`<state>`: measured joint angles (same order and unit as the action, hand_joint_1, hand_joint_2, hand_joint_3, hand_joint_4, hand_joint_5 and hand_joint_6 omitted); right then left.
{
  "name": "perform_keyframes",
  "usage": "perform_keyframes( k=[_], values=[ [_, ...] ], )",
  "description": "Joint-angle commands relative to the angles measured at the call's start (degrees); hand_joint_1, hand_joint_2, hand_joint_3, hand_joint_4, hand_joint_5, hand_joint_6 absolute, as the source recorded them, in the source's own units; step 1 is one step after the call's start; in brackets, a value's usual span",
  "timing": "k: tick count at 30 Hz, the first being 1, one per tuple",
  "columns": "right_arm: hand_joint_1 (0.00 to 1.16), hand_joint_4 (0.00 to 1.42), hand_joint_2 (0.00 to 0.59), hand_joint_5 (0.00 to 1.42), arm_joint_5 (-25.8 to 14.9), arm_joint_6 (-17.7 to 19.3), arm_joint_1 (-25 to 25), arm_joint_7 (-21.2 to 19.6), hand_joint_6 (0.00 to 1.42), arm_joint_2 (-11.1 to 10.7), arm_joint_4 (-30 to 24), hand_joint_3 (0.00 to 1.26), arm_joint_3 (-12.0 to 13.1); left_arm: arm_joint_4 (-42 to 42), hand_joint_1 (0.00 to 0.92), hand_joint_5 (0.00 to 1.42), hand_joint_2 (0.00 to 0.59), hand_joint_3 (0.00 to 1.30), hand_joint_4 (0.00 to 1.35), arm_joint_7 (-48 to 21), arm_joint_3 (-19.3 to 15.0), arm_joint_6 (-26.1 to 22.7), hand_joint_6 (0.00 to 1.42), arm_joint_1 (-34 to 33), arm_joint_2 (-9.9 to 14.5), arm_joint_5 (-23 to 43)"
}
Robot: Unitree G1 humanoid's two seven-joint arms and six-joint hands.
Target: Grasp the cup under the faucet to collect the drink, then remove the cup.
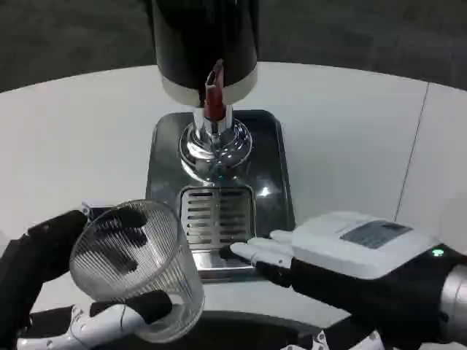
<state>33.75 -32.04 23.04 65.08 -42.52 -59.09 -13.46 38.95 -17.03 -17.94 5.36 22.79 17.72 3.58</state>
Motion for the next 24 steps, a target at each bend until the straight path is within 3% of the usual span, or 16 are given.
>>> perform_keyframes(
  k=[1, 24],
  values=[
    [0.41, 0.00, 0.440, 0.00, 1.17, 0.83, -0.33, 1.45, 0.00, 1.05, -0.91, 0.00, 0.58, 1.03, 0.702, 0.75, 0.006, 0.64, 0.55, 0.47, -0.25, 1.48, 0.69, 0.04, -0.32, 0.24],
    [0.41, 0.00, 0.440, 0.00, 4.94, 0.52, 0.37, 4.34, 0.00, 4.36, -0.91, 0.00, -0.65, -1.22, 0.703, 0.75, 0.004, 0.64, 0.55, 0.50, -0.84, 2.36, 0.69, -1.00, -0.22, 0.38]
  ],
)
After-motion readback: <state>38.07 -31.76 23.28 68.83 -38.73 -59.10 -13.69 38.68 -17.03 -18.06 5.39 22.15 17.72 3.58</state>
